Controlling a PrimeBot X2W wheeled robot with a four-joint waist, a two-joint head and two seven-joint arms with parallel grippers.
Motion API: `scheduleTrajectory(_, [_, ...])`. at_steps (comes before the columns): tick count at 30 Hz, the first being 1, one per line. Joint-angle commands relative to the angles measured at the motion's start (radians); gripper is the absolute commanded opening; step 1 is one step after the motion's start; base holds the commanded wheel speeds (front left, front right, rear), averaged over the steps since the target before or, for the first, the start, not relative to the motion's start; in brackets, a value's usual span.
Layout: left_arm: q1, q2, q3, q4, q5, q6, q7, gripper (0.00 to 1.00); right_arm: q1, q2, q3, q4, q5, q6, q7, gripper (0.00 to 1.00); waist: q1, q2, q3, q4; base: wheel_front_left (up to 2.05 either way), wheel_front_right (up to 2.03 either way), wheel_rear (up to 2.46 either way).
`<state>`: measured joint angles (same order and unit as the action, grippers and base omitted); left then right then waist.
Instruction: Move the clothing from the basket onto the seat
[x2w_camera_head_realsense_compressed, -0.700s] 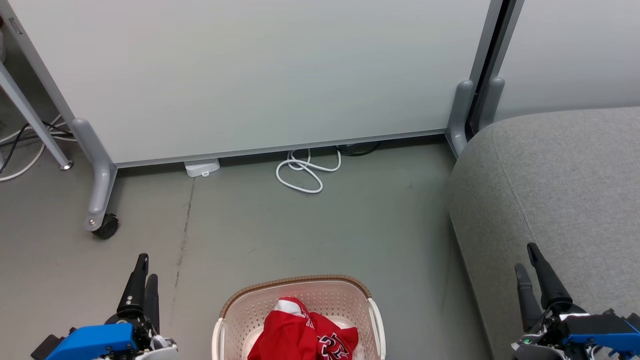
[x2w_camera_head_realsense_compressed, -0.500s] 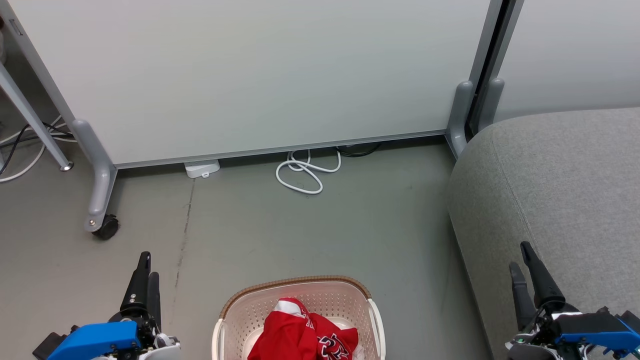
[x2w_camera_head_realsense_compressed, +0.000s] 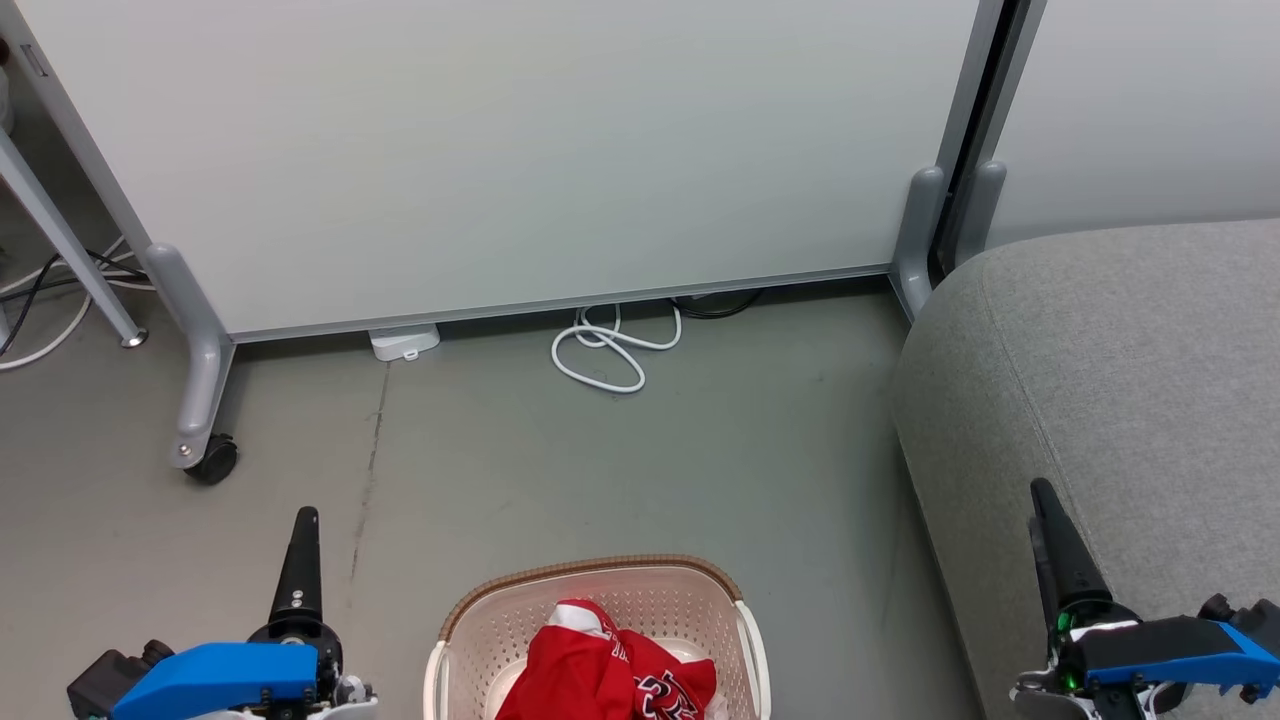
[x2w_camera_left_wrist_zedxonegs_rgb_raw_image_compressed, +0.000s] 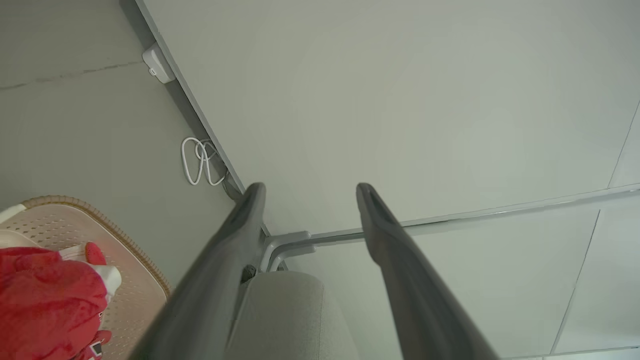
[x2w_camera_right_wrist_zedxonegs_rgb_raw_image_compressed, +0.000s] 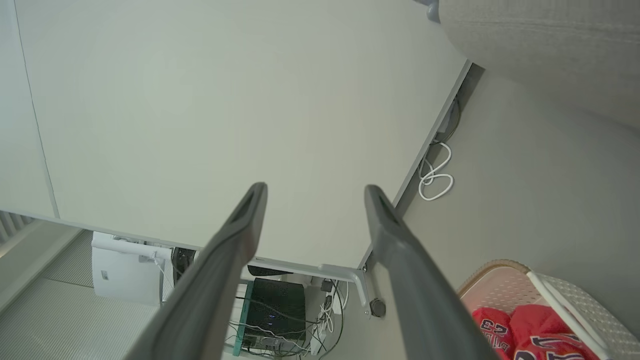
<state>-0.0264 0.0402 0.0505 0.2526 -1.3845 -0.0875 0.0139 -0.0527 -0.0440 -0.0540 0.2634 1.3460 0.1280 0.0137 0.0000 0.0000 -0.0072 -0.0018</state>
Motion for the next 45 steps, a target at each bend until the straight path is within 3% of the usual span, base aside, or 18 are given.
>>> scheduleTrajectory(1, [-0.012,0.008,-0.008,-0.02,0.044,0.005,-0.012,1.0,-0.009,-0.004,0.003,-0.022,-0.037,0.002,-0.011,1.0,0.0,0.0,-0.001,0.0,0.0,0.0,0.0])
scheduleTrajectory(11, [0.0,0.018,-0.037,-0.03,0.264,0.019,-0.052,1.0,-0.001,-0.005,0.025,-0.035,-0.287,0.002,-0.051,1.0,0.0,0.0,-0.004,0.0,0.0,0.0,0.0])
scheduleTrajectory(21, [0.01,0.038,-0.077,-0.04,0.474,0.028,-0.087,1.0,0.007,-0.006,0.03,-0.043,-0.456,0.002,-0.086,1.0,0.0,0.0,-0.009,0.001,0.0,0.0,0.0])
scheduleTrajectory(45, [0.041,0.053,-0.117,-0.048,0.794,0.039,-0.159,1.0,0.018,-0.007,0.036,-0.047,-0.785,0.003,-0.107,1.0,0.0,0.0,-0.02,0.003,0.0,0.0,0.0])
